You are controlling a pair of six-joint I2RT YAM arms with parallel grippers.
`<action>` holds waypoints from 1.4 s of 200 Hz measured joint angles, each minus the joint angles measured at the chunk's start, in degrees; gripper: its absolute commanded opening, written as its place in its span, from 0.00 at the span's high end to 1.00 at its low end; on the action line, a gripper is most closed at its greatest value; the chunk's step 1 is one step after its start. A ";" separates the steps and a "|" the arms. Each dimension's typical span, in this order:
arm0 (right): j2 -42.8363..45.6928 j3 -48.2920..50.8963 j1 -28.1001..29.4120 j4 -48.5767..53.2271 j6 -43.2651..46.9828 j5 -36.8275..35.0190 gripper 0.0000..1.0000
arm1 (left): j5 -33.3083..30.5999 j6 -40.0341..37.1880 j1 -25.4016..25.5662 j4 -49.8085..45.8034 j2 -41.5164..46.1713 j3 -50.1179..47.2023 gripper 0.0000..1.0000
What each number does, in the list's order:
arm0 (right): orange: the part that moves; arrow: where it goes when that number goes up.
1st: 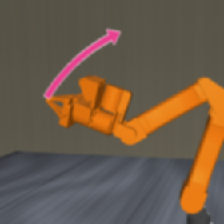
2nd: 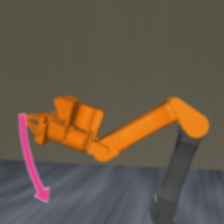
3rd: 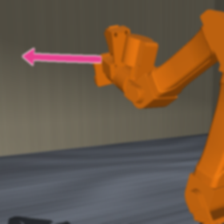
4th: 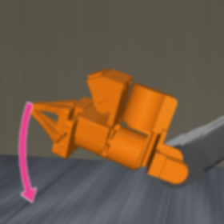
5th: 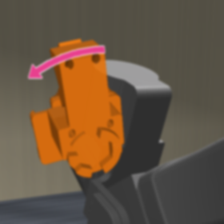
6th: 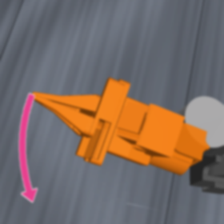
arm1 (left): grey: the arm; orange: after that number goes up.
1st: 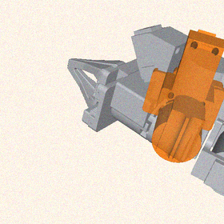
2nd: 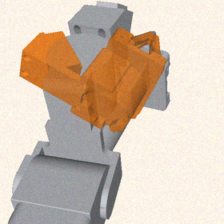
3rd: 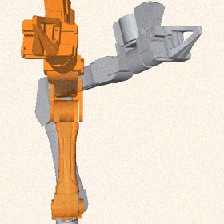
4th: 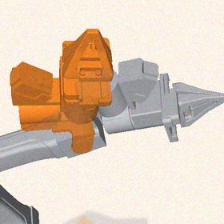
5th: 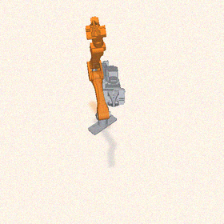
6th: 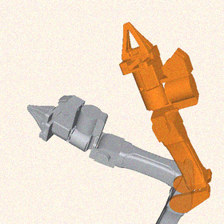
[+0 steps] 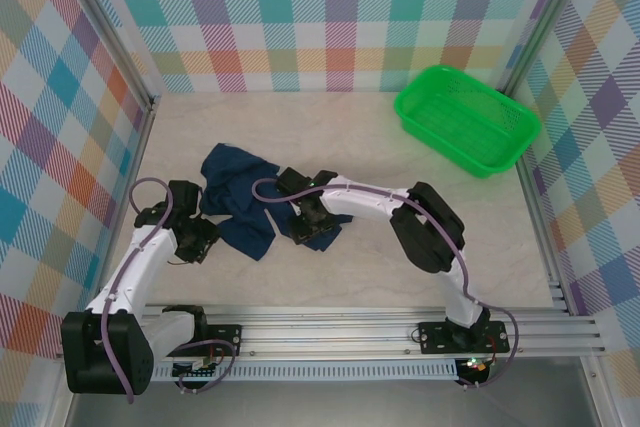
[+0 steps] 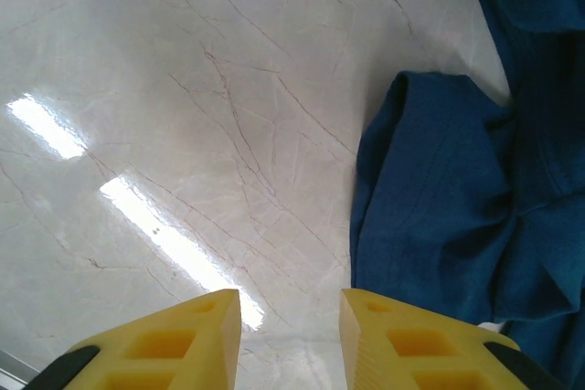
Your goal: Fold and stack the t-shirts
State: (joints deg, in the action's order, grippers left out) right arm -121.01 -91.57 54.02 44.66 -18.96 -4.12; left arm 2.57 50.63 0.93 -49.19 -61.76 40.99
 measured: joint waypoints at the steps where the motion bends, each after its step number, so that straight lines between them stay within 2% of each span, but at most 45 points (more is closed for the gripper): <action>1: -0.13 -0.09 0.00 0.09 0.20 -0.04 0.62 | 0.00 0.00 0.00 0.02 0.00 0.00 0.66; 10: -0.66 -0.42 0.00 0.37 0.24 -0.76 0.67 | 0.28 0.00 0.00 0.02 0.00 -0.07 0.67; 45: -0.90 -1.09 -0.04 0.96 0.59 -2.03 0.70 | 1.36 -0.07 0.00 0.24 0.35 -0.66 0.67; 65: -0.90 -1.66 -0.04 1.14 0.52 -2.08 0.77 | 1.53 -0.07 0.00 0.26 1.01 -1.33 0.67; 99: -0.90 -1.84 -0.26 1.22 0.13 -1.66 1.00 | 1.97 -0.35 0.00 0.90 1.11 -3.08 0.59; 133: -0.79 -1.84 -1.01 1.53 0.17 -1.46 1.00 | 1.86 -1.18 0.00 1.55 0.70 -3.34 0.51; 168: 3.48 -1.77 -3.28 1.81 -0.26 -1.49 1.00 | 1.90 -2.08 0.00 3.26 -2.08 -3.32 0.49; 195: 8.90 -4.26 -8.20 3.08 -0.96 -1.22 1.00 | 2.34 -2.25 0.00 5.33 -4.92 -2.64 0.49; 228: 9.16 -12.92 -17.84 3.28 -1.57 0.26 1.00 | 2.47 -2.49 0.00 6.60 -7.02 -1.27 0.49; 256: 3.56 -23.28 -26.71 4.13 -3.08 0.50 1.00 | 2.51 -2.56 0.00 7.23 -7.15 -0.55 0.49; 280: -5.92 -36.24 -32.65 7.06 -4.94 0.42 1.00 | 2.56 -2.75 0.00 7.30 -6.95 -0.44 0.51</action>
State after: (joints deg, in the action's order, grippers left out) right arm -126.93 -127.81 21.37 51.72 -23.90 -3.70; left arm 5.13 47.88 0.93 -41.89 -68.71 40.56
